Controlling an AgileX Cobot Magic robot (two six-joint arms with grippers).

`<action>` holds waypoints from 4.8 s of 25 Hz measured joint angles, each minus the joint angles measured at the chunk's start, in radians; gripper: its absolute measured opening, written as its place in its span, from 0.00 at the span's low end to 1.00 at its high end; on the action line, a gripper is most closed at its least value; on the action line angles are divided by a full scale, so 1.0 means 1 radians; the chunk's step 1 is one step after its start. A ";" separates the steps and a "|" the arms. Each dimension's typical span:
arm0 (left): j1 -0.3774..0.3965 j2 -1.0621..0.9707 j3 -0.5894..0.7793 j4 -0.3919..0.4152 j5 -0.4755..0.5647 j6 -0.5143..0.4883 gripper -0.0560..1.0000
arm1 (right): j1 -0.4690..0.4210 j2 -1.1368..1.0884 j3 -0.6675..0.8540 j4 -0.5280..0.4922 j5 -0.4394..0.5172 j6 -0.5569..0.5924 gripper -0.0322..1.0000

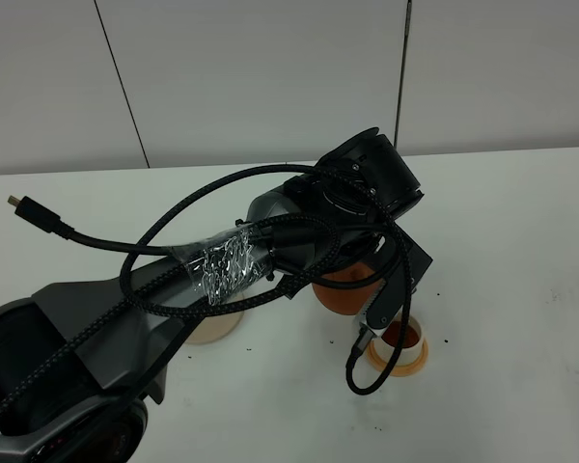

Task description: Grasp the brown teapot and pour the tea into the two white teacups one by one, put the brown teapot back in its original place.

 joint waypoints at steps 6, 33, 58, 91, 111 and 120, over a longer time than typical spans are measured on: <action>0.000 0.000 0.000 0.001 0.000 -0.013 0.22 | 0.000 0.000 0.000 0.000 0.000 0.000 0.18; 0.017 -0.010 -0.081 -0.169 0.075 -0.053 0.22 | 0.000 0.000 0.000 0.000 0.000 0.000 0.18; 0.133 -0.015 -0.151 -0.534 0.097 -0.279 0.22 | 0.000 0.000 0.000 0.000 0.000 0.000 0.19; 0.135 -0.018 -0.151 -0.592 0.098 -0.363 0.22 | 0.000 0.000 0.000 0.000 0.000 0.000 0.23; 0.362 -0.193 -0.089 -0.564 0.097 -0.217 0.22 | 0.000 0.000 0.000 0.000 0.000 0.000 0.24; 0.365 -0.191 0.004 -0.514 0.098 -0.145 0.22 | 0.000 0.000 0.000 0.000 0.000 0.000 0.25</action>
